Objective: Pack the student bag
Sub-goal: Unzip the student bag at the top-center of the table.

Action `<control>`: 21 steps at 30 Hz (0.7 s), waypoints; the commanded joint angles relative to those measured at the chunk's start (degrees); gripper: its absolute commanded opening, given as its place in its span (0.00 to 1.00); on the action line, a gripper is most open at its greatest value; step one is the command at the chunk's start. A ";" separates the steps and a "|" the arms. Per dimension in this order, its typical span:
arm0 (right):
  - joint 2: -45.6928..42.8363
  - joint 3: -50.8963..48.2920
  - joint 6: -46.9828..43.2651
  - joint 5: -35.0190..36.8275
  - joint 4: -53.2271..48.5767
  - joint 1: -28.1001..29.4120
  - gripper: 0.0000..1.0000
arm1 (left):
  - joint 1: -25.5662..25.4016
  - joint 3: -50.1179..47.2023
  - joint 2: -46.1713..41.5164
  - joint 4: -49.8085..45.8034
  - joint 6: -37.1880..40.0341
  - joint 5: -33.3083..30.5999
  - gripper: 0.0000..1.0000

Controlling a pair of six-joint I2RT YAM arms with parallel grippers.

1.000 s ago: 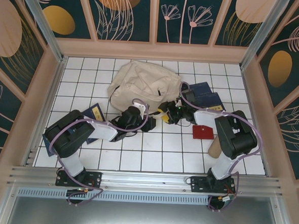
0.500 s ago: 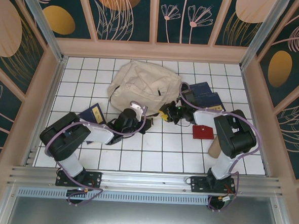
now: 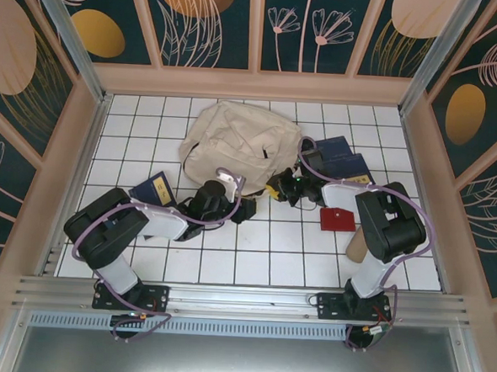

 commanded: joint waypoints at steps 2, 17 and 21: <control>-0.72 0.44 1.22 -2.47 2.47 0.03 0.19 | -0.08 2.18 3.99 2.41 -2.10 0.47 0.42; -3.17 -0.01 4.48 -4.94 6.09 0.19 0.01 | -0.10 -3.65 -2.87 2.33 -5.50 -6.84 0.47; -3.67 0.55 5.27 -5.38 6.54 0.29 0.00 | -0.06 -5.03 -2.57 5.67 -7.75 -6.60 0.50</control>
